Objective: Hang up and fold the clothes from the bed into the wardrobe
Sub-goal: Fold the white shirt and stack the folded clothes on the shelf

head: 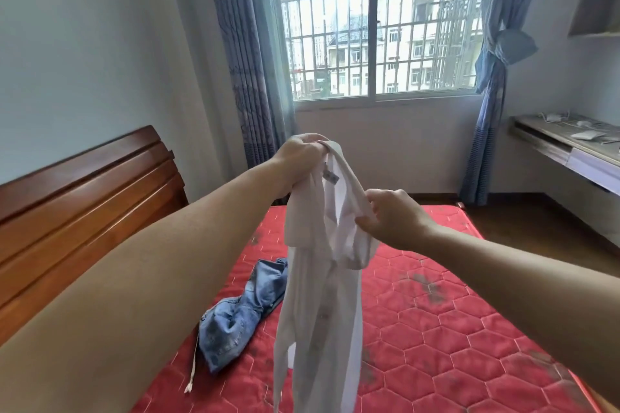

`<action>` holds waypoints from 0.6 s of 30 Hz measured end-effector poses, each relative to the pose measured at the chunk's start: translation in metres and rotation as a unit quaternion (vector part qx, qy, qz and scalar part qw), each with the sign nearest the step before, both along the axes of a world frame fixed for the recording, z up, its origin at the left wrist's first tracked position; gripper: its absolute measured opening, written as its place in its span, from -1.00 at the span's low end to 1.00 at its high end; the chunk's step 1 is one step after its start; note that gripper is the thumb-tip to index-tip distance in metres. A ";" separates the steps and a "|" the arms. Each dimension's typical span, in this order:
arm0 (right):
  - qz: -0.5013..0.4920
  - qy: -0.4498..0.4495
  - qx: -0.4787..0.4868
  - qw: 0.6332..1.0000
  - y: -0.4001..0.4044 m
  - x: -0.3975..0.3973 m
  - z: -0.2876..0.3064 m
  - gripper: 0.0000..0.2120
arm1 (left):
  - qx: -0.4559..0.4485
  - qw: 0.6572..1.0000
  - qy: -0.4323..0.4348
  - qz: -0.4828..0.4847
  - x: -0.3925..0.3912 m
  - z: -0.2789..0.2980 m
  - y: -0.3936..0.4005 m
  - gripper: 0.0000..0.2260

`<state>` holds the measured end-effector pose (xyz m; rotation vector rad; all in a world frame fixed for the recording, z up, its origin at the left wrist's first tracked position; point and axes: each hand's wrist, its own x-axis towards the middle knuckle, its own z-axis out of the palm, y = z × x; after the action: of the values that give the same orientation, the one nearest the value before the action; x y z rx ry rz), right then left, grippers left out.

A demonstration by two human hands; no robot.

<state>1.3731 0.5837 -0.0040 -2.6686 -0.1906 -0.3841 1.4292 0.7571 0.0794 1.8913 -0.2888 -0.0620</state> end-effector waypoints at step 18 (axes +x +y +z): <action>0.047 0.102 0.190 0.975 -0.012 0.016 0.013 -0.79 | 0.055 0.998 -0.014 -0.035 0.011 -0.001 0.036 -0.87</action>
<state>1.3892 0.5714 0.0088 -2.2913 -0.1601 -0.0995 1.4397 0.7927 0.0779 1.9924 -0.3777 -0.0993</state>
